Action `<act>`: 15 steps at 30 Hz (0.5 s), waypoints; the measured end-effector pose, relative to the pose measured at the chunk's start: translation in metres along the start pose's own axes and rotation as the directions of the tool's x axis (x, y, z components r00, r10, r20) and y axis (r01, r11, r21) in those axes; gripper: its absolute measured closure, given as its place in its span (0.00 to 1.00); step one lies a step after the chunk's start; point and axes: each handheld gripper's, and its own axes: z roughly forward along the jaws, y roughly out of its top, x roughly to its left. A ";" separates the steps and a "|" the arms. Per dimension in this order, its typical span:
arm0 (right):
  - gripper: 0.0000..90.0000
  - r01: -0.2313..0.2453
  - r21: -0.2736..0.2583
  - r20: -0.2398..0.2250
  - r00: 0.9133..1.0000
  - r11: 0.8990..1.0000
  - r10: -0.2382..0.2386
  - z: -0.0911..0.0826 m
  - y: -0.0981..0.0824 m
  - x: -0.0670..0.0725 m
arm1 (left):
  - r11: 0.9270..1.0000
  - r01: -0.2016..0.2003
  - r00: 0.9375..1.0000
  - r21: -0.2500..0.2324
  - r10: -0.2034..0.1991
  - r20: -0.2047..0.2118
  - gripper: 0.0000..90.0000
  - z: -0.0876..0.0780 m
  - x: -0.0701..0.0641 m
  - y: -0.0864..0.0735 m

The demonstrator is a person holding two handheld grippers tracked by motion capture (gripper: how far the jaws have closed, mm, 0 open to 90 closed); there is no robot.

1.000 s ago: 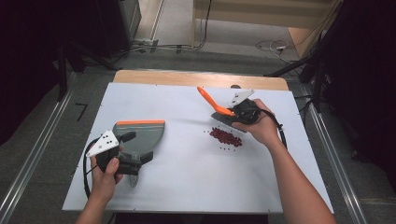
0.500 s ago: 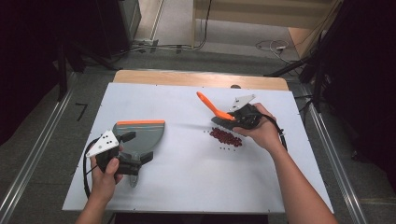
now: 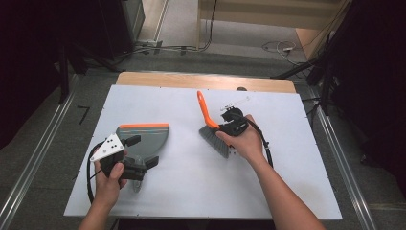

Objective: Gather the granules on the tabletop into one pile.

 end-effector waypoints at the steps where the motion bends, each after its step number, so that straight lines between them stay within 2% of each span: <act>1: 0.76 -0.036 -0.002 -0.001 0.999 0.999 0.036 -0.001 -0.001 -0.004 | 1.000 0.001 1.000 -0.002 -0.001 0.000 0.00 0.000 0.001 0.000; 5: 0.76 -0.082 -0.010 0.041 0.996 0.997 0.083 -0.012 -0.008 -0.018 | 1.000 0.003 1.000 0.000 -0.003 0.001 0.00 0.000 0.002 -0.001; 8: 0.76 -0.060 -0.019 0.074 0.995 0.998 0.061 -0.021 -0.013 -0.022 | 1.000 0.001 1.000 0.007 -0.001 -0.005 0.00 0.001 0.001 0.000; 10: 0.76 -0.015 -0.053 0.047 0.999 0.998 0.018 -0.028 -0.014 -0.023 | 1.000 0.002 1.000 0.006 -0.002 -0.004 0.00 0.001 0.001 0.000; 12: 0.76 0.055 -0.084 0.006 0.999 0.995 -0.054 -0.038 -0.016 -0.022 | 1.000 0.002 1.000 0.005 -0.002 -0.004 0.00 0.002 0.000 -0.001; 14: 0.76 0.143 -0.080 -0.038 0.989 0.986 -0.146 -0.046 -0.017 -0.023 | 1.000 0.001 1.000 0.005 -0.001 -0.002 0.00 0.002 0.000 -0.001; 15: 0.76 0.200 -0.075 -0.059 0.977 0.977 -0.204 -0.049 -0.018 -0.023 | 1.000 0.003 1.000 0.004 -0.003 -0.002 0.00 0.003 0.000 -0.001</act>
